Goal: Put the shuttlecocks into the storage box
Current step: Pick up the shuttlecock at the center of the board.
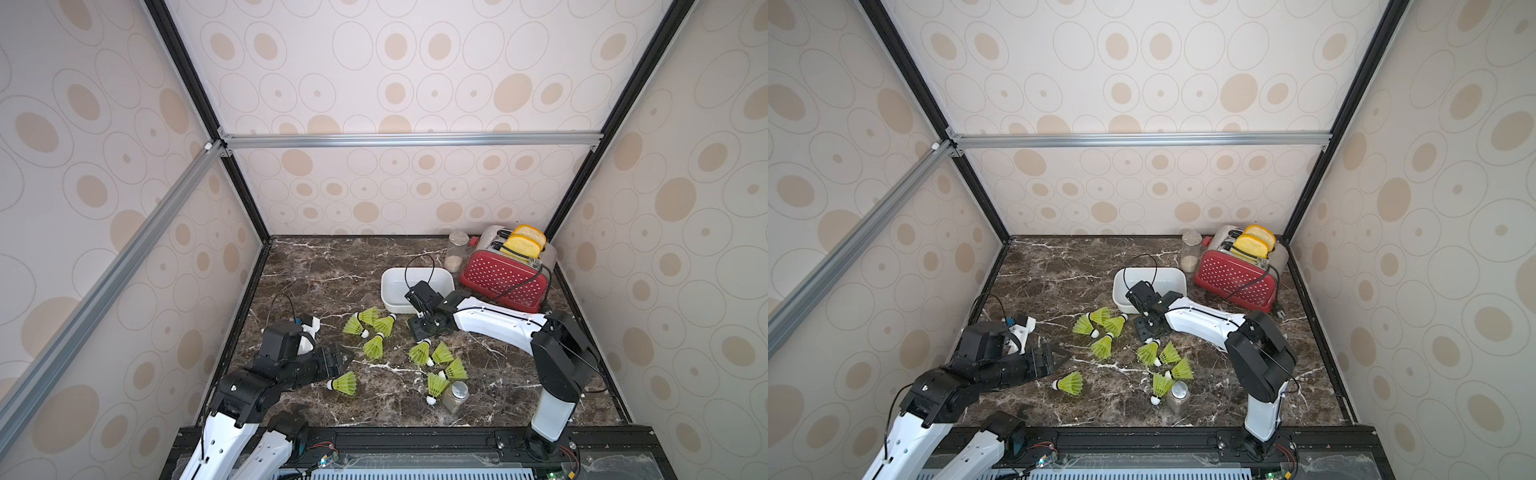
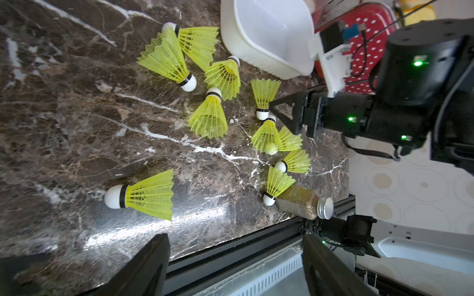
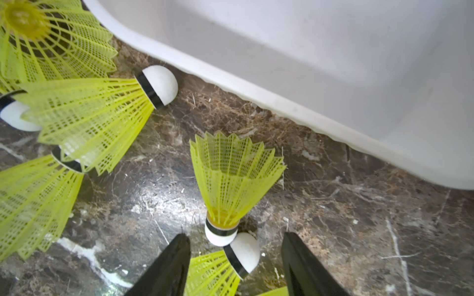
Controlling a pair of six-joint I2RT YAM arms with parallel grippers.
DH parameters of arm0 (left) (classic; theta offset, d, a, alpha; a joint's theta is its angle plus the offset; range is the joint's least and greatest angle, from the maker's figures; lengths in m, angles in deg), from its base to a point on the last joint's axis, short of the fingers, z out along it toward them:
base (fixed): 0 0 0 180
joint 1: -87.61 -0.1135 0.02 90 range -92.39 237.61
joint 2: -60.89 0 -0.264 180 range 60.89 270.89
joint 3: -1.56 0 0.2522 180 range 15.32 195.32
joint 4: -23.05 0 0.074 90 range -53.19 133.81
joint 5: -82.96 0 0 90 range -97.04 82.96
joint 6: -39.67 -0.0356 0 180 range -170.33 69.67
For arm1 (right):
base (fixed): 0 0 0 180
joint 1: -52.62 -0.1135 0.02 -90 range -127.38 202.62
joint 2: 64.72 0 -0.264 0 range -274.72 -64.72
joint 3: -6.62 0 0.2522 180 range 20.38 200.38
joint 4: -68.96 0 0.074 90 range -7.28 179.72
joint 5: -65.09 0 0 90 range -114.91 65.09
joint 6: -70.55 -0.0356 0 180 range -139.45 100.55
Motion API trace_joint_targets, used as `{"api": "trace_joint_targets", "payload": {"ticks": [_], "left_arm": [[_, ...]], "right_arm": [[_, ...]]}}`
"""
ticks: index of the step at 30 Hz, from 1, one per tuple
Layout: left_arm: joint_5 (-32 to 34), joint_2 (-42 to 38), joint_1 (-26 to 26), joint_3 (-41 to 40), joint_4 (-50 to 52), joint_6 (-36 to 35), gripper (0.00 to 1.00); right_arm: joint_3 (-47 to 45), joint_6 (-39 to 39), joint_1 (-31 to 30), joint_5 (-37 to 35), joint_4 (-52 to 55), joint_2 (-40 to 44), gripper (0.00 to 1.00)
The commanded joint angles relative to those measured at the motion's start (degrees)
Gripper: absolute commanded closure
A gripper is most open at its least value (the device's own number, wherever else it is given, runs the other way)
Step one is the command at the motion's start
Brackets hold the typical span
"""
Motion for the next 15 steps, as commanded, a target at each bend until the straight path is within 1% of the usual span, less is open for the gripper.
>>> {"api": "trace_joint_targets", "payload": {"ticks": [1,3,5,6,12,15], "left_arm": [[-1.20,-2.94,0.25,-2.92,-10.53,0.45,0.16],[-0.39,-3.16,0.25,-6.04,-15.90,2.78,0.16],[-0.62,-1.07,0.25,-8.84,-22.15,4.86,0.17],[-0.47,0.31,0.25,-9.54,-23.71,5.27,0.17],[-0.08,8.61,0.25,-10.71,-29.42,3.59,0.17],[0.16,10.24,0.25,-10.93,-31.39,4.30,0.17]], "right_arm": [[-0.91,-3.31,-0.42,0.98,-1.05,-1.54,0.37],[-1.43,-4.28,-0.52,1.32,-1.29,-1.79,0.37],[-1.62,-4.59,-0.48,1.58,-1.30,-2.05,0.38],[-1.77,-4.68,-0.50,1.65,-1.17,-2.08,0.38],[-2.55,-5.58,-0.50,2.57,-1.83,-3.11,0.40],[-3.38,-6.52,-0.50,2.36,-2.47,-3.35,0.42]]}}
